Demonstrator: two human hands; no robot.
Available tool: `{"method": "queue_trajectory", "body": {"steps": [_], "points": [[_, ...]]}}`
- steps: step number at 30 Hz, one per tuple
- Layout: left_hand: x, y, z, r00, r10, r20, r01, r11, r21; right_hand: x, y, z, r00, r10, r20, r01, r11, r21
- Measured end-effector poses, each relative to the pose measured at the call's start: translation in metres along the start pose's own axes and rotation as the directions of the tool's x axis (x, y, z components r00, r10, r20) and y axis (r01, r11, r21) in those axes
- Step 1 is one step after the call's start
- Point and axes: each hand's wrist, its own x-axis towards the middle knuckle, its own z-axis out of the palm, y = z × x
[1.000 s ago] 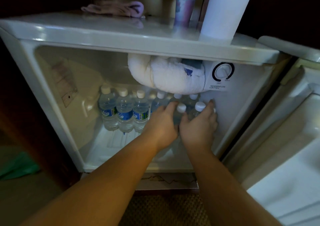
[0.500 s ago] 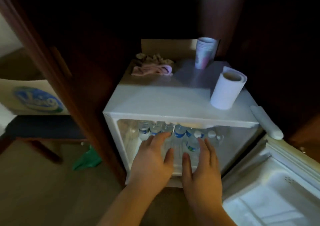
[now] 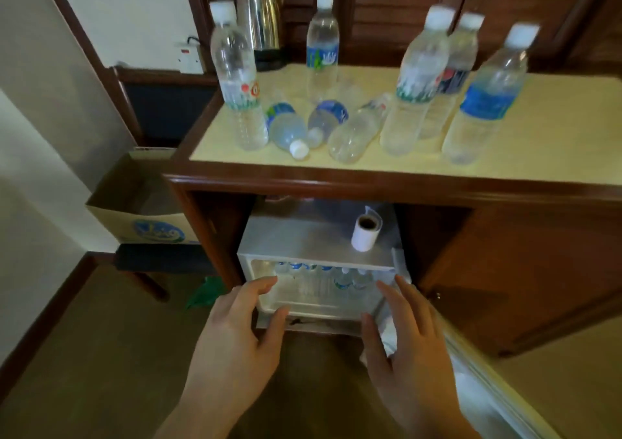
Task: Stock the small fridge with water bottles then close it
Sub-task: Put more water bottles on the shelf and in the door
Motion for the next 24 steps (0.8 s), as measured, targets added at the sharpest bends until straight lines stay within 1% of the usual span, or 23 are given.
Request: {"method": "queue_trajectory", "body": {"steps": [3, 6, 9, 12, 17, 21, 24], "points": [[-0.012, 0.049, -0.037, 1.000, 0.025, -0.018, -0.026, 0.999, -0.021, 0.002, -0.024, -0.063, 0.999, -0.028, -0.025, 0.029, 1.000, 0.007], [-0.017, 0.091, -0.058, 0.998, 0.043, -0.041, -0.045, 0.998, -0.052, 0.010, -0.041, -0.111, 0.999, -0.029, -0.025, 0.029, 1.000, 0.002], [-0.018, 0.124, -0.069, 0.998, 0.031, -0.058, -0.035, 0.997, -0.069, 0.023, -0.049, -0.147, 1.000, -0.006, 0.001, 0.006, 1.000, 0.003], [-0.017, 0.144, -0.073, 0.994, 0.042, -0.106, -0.052, 0.995, -0.090, 0.036, -0.054, -0.172, 0.999, 0.004, 0.047, -0.006, 1.000, 0.031], [-0.010, 0.162, -0.079, 0.981, 0.073, -0.177, -0.091, 0.991, -0.095, 0.060, -0.066, -0.183, 0.994, -0.064, 0.087, 0.059, 0.997, 0.053], [0.012, 0.157, -0.089, 0.976, 0.045, -0.211, -0.068, 0.993, -0.101, 0.092, -0.084, -0.171, 0.986, -0.148, 0.079, 0.142, 0.987, 0.076], [0.041, 0.150, -0.102, 0.963, 0.021, -0.270, -0.053, 0.992, -0.111, 0.125, -0.102, -0.154, 0.972, -0.204, 0.116, 0.194, 0.977, 0.091]]}}
